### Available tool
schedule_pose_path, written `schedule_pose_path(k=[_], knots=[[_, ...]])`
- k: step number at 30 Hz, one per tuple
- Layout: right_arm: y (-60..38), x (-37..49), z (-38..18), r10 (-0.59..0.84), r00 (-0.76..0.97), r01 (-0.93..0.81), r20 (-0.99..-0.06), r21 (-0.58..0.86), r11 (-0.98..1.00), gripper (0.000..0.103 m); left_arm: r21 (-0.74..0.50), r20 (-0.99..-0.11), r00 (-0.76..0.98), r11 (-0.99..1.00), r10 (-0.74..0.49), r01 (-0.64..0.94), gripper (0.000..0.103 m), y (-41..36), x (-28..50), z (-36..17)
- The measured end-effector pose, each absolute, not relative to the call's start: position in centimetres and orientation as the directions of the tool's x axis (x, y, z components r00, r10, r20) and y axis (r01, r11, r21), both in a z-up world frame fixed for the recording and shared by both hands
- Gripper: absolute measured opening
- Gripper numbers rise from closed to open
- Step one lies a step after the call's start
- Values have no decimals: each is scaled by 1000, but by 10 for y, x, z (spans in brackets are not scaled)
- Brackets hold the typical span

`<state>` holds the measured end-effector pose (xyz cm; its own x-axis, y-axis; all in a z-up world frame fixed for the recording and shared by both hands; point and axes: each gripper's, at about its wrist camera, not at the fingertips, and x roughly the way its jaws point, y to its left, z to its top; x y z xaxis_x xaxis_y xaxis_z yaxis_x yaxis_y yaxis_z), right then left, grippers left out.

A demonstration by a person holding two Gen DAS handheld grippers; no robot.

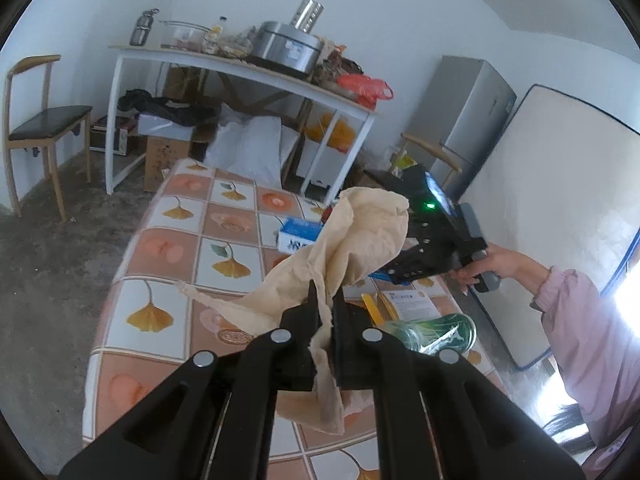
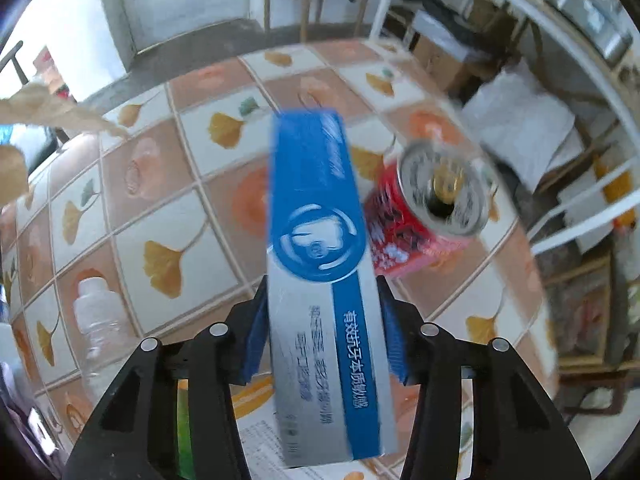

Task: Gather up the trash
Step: 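Grasp the blue-white toothpaste box with the right gripper while the left holds the paper, then carry the paper and toothpaste box over the blue basket and open the left gripper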

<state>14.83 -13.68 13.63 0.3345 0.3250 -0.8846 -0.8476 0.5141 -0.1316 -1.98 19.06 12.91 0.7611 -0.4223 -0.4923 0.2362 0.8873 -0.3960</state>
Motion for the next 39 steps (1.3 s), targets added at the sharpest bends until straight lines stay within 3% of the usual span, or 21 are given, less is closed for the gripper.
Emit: schedule_pose_path(k=[7, 11, 13, 16, 19, 22, 26, 29, 34, 39], knots=[[-168, 142, 166, 417, 286, -822, -863, 2, 569, 44, -417, -546, 717, 883, -433, 216, 5, 182, -29, 133], [-208, 127, 176, 571, 224, -779, -790, 207, 592, 44, -432, -542, 700, 869, -464, 241, 5, 169, -41, 133], [-249, 120, 186, 702, 225, -703, -676, 386, 597, 44, -468, -518, 689, 842, -508, 269, 5, 159, -49, 139], [-328, 93, 190, 861, 283, -582, -422, 638, 504, 44, -482, -494, 670, 815, -555, 321, 5, 139, -61, 151], [-403, 38, 179, 903, 386, -529, -190, 756, 385, 44, -520, -463, 607, 753, -646, 403, 5, 107, -75, 166], [-458, -31, 154, 864, 487, -485, -127, 783, 389, 44, -586, -440, 455, 631, -774, 507, 5, 51, -93, 171], [-529, -133, 107, 720, 664, -316, -200, 798, 513, 44, -645, -458, 201, 479, -866, 595, 5, -43, -119, 156], [-580, -210, 68, 540, 782, -94, -312, 797, 596, 44, -632, -537, 23, 421, -843, 651, 5, -126, -144, 131], [-636, -319, 2, 341, 854, 138, -393, 803, 580, 44, -525, -734, -152, 411, -662, 745, 5, -262, -193, 58], [-640, -373, -54, 282, 826, 291, -488, 798, 528, 44, -359, -904, -213, 386, -371, 850, 5, -380, -235, -48]])
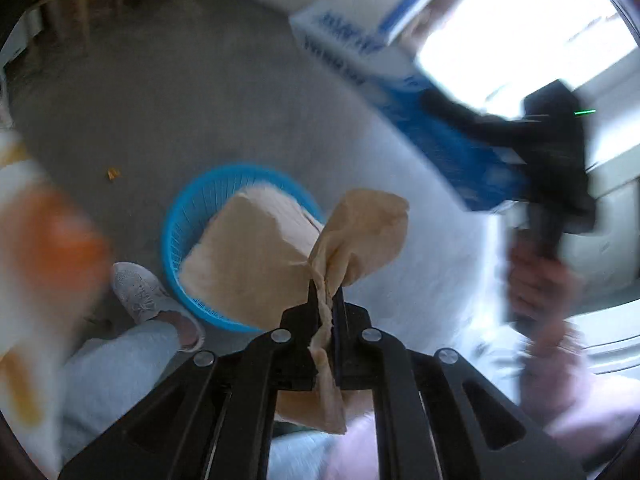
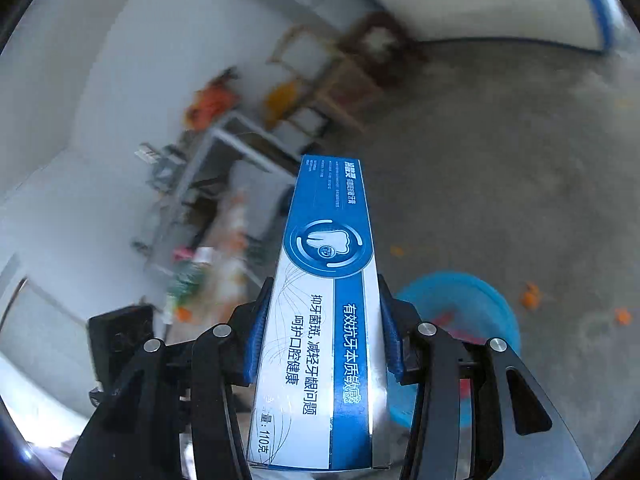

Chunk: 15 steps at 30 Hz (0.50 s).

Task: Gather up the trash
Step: 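Carry the paper and toothpaste box over the blue basket and open the left gripper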

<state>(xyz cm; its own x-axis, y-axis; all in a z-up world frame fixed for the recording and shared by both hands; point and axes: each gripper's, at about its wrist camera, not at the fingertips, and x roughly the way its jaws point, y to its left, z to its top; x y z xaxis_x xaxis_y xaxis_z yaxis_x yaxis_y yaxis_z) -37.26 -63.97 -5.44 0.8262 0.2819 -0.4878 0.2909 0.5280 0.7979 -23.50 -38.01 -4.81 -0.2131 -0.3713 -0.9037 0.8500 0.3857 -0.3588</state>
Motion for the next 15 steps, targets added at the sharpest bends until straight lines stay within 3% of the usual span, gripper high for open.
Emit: schedule_pose_path(k=[4, 6, 7, 10, 12, 15], knots=[[-639, -393, -89, 289, 820, 340, -494, 827, 448, 44, -155, -974, -79, 375, -211, 914, 6, -440, -245, -119], [-642, -396, -95, 280, 808, 366, -519, 814, 452, 44, -123, -983, -59, 392, -172, 912, 8, -454, -247, -148], [-643, -396, -98, 274, 804, 377, -528, 808, 452, 44, -122, -989, -78, 385, -127, 915, 13, -461, -249, -167], [-646, -393, -97, 275, 802, 384, -530, 810, 443, 45, -90, -995, -95, 337, 0, 937, 52, -485, -255, -221], [-647, -397, -95, 273, 794, 390, -543, 799, 457, 45, 19, -999, 1, 333, 54, 943, 55, -493, -254, -240], [-645, -395, -95, 260, 775, 400, -576, 765, 504, 45, -53, -996, -77, 407, 44, 912, 67, -493, -244, -240]])
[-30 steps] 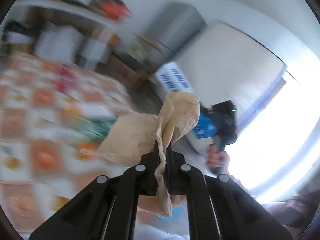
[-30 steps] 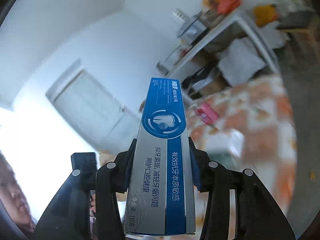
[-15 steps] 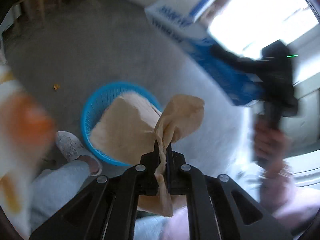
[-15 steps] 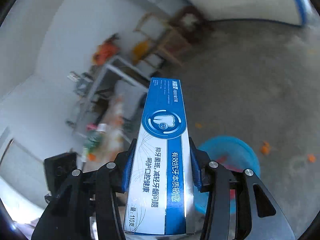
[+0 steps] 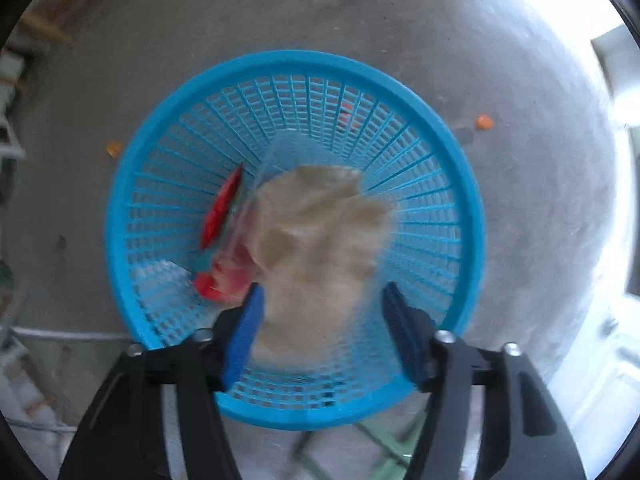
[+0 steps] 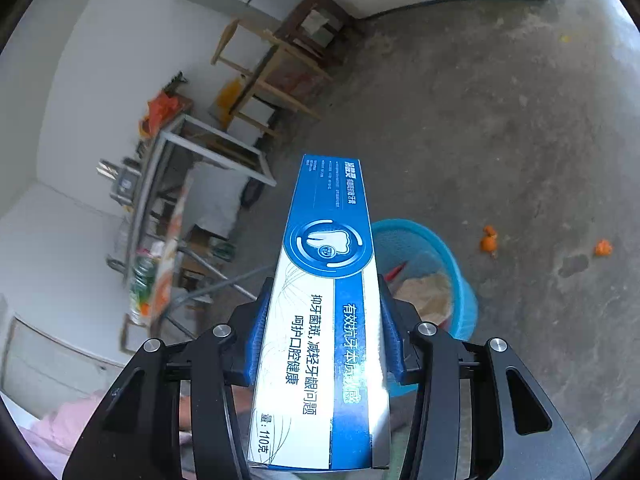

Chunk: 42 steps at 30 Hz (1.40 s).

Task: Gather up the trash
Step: 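Carry the paper and toothpaste box over the blue basket and open the left gripper, then open the right gripper to drop the toothpaste box into the basket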

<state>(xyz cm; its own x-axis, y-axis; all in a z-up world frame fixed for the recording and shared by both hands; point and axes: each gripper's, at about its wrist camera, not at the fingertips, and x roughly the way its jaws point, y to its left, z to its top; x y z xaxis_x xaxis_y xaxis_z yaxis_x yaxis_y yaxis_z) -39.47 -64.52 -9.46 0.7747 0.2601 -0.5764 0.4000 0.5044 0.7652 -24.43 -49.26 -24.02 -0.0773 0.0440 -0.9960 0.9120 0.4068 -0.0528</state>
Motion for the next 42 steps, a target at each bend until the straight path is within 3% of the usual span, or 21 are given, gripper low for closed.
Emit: schedule_pose_path(k=[2, 4, 10, 12, 15, 18, 22, 25, 26, 28, 31, 35, 37, 42], knots=[[-644, -390, -98, 266, 770, 404, -580, 765, 501, 45, -127, -989, -147, 463, 8, 877, 73, -489, -235, -231], [-642, -386, -104, 256, 753, 417, -606, 740, 527, 45, -112, -993, -121, 476, -11, 872, 74, -483, -226, -214], [-607, -375, -125, 262, 625, 427, -735, 603, 674, 45, 216, -965, 254, 340, -71, 915, 74, -461, -227, -138], [-596, -368, -145, 320, 587, 447, -743, 628, 637, 45, 233, -952, 284, 341, -110, 911, 74, -453, -229, -117], [-581, -352, -167, 385, 555, 445, -738, 654, 612, 45, 119, -963, 205, 408, -174, 905, 74, -437, -217, -89], [-568, -320, -189, 356, 451, 452, -818, 553, 700, 45, 62, -954, 174, 404, -244, 912, 74, -423, -216, -60], [-567, -292, -230, 279, 274, 545, -920, 388, 743, 45, 80, -937, 192, 353, -294, 932, 74, -418, -240, -42], [-567, -283, -262, 272, 179, 561, -945, 325, 761, 45, 22, -929, 149, 349, -340, 937, 74, -412, -244, -37], [-566, -278, -271, 212, 145, 555, -966, 257, 791, 45, -1, -922, 134, 348, -363, 938, 74, -412, -240, -35], [-560, -268, -274, 34, 110, 493, -993, 84, 866, 54, -22, -909, 135, 368, -395, 929, 74, -410, -234, -28], [-551, -253, -294, -74, 6, 389, -997, -65, 919, 75, -67, -897, 118, 395, -425, 916, 74, -407, -225, -17], [-552, -253, -279, -11, 44, 347, -999, 6, 938, 84, -119, -853, 124, 421, -507, 899, 74, -391, -218, 22], [-556, -259, -260, -43, 73, 342, -996, -16, 940, 88, -148, -814, 136, 428, -565, 892, 74, -377, -213, 48], [-571, -275, -206, -29, 161, 369, -987, 33, 929, 88, -190, -720, 190, 453, -668, 871, 78, -340, -203, 107]])
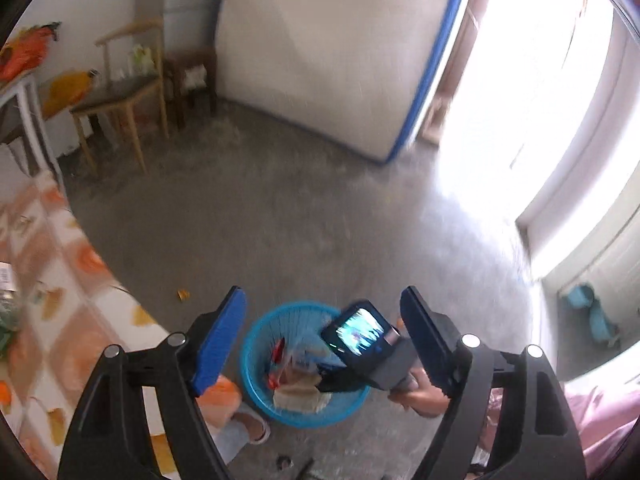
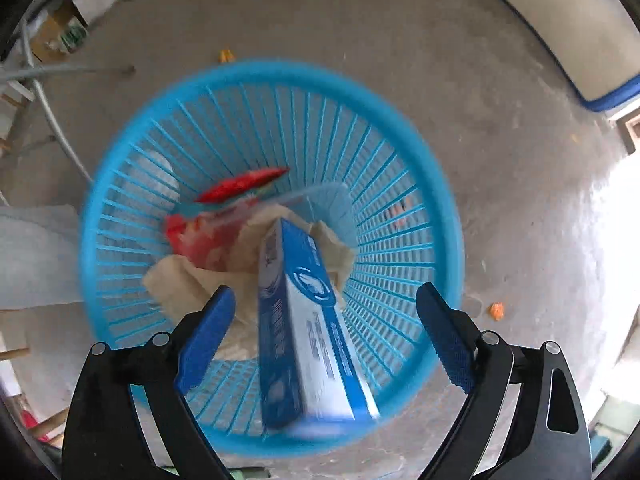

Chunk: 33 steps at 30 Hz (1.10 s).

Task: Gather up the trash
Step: 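Open the right gripper to drop the toothpaste box into the basket, then grasp the green plastic bottle with the left gripper and lift it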

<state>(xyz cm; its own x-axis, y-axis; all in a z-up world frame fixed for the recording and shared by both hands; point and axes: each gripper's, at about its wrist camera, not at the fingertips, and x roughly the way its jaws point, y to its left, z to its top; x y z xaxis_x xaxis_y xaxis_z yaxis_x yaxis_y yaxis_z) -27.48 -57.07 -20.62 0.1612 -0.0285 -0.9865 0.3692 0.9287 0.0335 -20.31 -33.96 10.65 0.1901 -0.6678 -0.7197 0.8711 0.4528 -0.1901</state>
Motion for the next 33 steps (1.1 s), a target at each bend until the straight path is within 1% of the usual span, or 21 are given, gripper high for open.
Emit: schedule_pose_path(k=[3, 4, 5, 7, 9, 13, 15, 16, 17, 18, 20, 21, 22, 25, 27, 29, 31, 33], knots=[[-580, -285, -167, -12, 231, 405, -973, 85, 910, 88, -179, -675, 256, 491, -692, 853, 78, -305, -195, 139], [-582, -289, -151, -4, 265, 413, -964, 110, 904, 88, -164, -660, 291, 511, -692, 844, 80, -291, -192, 149], [-584, -292, -141, 1, 288, 414, -958, 126, 901, 88, -142, -647, 337, 542, -684, 828, 82, -273, -187, 160], [-584, -285, -103, 11, 357, 406, -934, 166, 899, 88, -115, -635, 406, 601, -657, 791, 83, -245, -176, 175], [-580, -277, -76, 31, 418, 385, -908, 208, 899, 88, -88, -624, 487, 673, -612, 734, 83, -209, -161, 187], [-565, -250, -16, 90, 548, 291, -832, 290, 912, 88, 3, -611, 642, 810, -464, 587, 86, -140, -130, 193], [-548, -235, 12, 133, 593, 215, -794, 315, 924, 88, 112, -594, 728, 861, -343, 497, 87, -107, -116, 190], [-536, -226, 26, 160, 613, 163, -774, 321, 933, 88, 143, -593, 747, 873, -302, 466, 88, -95, -109, 188], [-526, -218, 33, 181, 624, 121, -760, 323, 939, 90, 149, -605, 749, 885, -270, 440, 88, -78, -101, 184], [-507, -207, 49, 214, 638, 49, -740, 316, 947, 91, 116, -619, 738, 898, -268, 424, 88, -61, -94, 179], [-484, -193, 63, 248, 654, -31, -715, 303, 953, 92, -27, -664, 681, 920, -309, 391, 88, -28, -78, 165], [-468, -182, 73, 285, 660, -92, -695, 302, 949, 93, -70, -682, 654, 919, -328, 388, 88, -19, -72, 157], [-453, -174, 73, 326, 658, -146, -679, 309, 940, 94, -83, -694, 637, 917, -335, 391, 88, -15, -71, 151], [-419, -140, 83, 379, 637, -225, -671, 308, 924, 94, -34, -736, 595, 895, -323, 444, 88, -22, -56, 125], [-406, -117, 82, 415, 623, -244, -663, 340, 909, 94, -9, -772, 533, 844, -347, 536, 89, -41, -44, 111], [-398, -101, 82, 456, 607, -246, -651, 392, 887, 94, 71, -790, 509, 774, -342, 630, 89, -69, -30, 102], [-397, -94, 84, 467, 598, -239, -652, 411, 880, 94, 172, -804, 509, 700, -307, 694, 91, -92, -18, 90], [-391, -85, 83, 457, 594, -225, -662, 408, 885, 94, 323, -826, 524, 588, -208, 742, 91, -123, -3, 70]])
